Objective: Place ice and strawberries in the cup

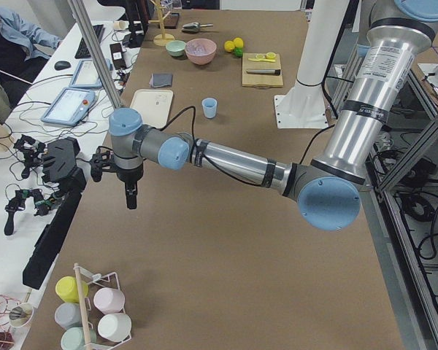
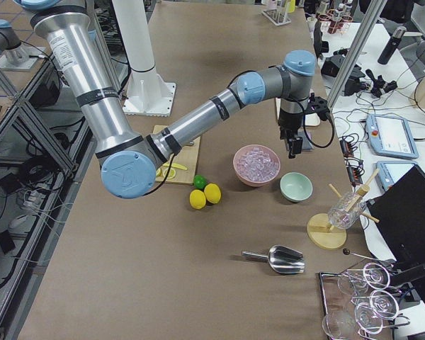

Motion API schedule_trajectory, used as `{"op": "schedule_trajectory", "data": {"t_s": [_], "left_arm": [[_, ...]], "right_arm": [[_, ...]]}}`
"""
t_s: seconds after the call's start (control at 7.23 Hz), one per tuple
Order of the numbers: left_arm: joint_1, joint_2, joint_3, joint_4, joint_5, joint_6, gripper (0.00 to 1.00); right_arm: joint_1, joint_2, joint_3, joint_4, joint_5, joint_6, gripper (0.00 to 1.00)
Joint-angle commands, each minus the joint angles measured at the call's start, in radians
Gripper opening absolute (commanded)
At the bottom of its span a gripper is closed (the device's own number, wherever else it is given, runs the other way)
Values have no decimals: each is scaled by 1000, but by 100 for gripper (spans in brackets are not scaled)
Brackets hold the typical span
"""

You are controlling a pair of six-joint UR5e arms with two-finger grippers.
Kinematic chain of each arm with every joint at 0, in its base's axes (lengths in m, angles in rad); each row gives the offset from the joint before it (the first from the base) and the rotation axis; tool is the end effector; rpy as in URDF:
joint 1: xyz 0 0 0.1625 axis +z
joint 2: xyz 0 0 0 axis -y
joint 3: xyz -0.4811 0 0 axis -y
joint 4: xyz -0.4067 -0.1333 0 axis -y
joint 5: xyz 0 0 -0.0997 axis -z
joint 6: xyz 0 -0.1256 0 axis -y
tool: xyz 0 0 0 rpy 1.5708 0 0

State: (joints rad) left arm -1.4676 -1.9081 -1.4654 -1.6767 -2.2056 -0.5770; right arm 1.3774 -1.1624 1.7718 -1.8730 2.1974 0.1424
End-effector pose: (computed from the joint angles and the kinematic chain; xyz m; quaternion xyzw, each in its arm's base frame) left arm 0.0118 -0.6850 0.5854 0.0479 0.3433 -0.1688 0.9227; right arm -0.0665 -0.6497 0.4381 0.0926 -0.3246 -0.0711 0.9386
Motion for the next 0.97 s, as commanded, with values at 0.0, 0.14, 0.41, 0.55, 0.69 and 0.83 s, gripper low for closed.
{"op": "schedule_trajectory", "data": {"t_s": [0.0, 0.14, 0.41, 0.55, 0.69, 0.83], "left_arm": [[-57, 1, 54, -30, 9, -3, 97], [-88, -5, 115, -49, 10, 3, 97], [-100, -14, 172, -95, 9, 6, 97], [-100, -14, 174, -95, 7, 29, 97], [-106, -14, 174, -87, 1, 75, 97], [-106, -14, 168, -86, 0, 77, 97]], "right_arm": [[0, -20, 23, 6, -1, -1, 99], [0, -37, 24, 41, -1, -4, 99], [-9, -51, 24, 173, 5, 0, 94], [-11, -53, 20, 178, 13, -1, 96], [-27, -53, 29, 179, 18, 6, 98], [-35, -62, 40, 179, 44, 31, 98]]}}
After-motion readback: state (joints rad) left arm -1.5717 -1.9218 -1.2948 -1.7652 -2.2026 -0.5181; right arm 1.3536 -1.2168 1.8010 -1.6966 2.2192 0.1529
